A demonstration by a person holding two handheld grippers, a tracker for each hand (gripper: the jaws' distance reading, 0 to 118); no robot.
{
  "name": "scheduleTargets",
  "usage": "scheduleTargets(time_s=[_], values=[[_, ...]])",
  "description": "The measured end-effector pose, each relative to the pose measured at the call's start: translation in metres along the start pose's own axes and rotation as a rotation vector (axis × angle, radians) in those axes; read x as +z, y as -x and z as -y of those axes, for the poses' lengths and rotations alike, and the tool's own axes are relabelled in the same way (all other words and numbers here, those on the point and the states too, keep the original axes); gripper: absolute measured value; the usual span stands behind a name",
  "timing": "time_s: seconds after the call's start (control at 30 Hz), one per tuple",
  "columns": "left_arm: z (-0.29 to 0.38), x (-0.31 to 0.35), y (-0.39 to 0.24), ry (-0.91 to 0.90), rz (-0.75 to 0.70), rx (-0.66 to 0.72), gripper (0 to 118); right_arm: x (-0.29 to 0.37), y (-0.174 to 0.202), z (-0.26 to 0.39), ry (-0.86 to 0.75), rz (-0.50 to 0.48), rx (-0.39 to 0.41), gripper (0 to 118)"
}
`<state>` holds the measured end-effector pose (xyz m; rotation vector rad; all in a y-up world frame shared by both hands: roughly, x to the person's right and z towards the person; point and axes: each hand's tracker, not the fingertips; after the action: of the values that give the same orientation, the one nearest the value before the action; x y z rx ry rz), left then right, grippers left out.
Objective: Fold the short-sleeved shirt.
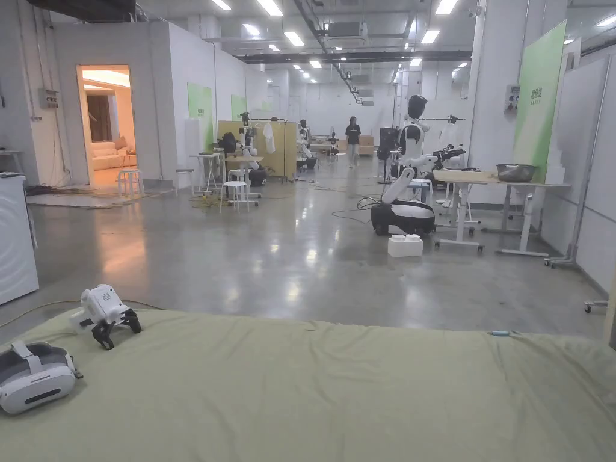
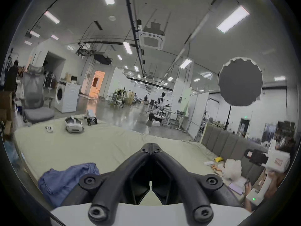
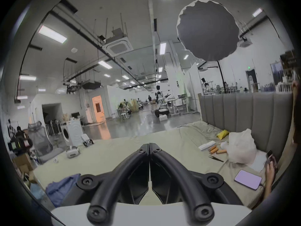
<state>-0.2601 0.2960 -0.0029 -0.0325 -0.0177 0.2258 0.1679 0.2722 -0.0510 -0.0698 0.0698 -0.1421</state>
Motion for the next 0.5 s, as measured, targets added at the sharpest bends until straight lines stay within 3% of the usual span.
scheduleTargets(time_s=[0.5], values=[[-0.001, -0.008, 0.007, 0.009, -0.005, -0.039, 0, 0.001, 0.014, 0.004, -0.002, -0.045, 0.056, 0]])
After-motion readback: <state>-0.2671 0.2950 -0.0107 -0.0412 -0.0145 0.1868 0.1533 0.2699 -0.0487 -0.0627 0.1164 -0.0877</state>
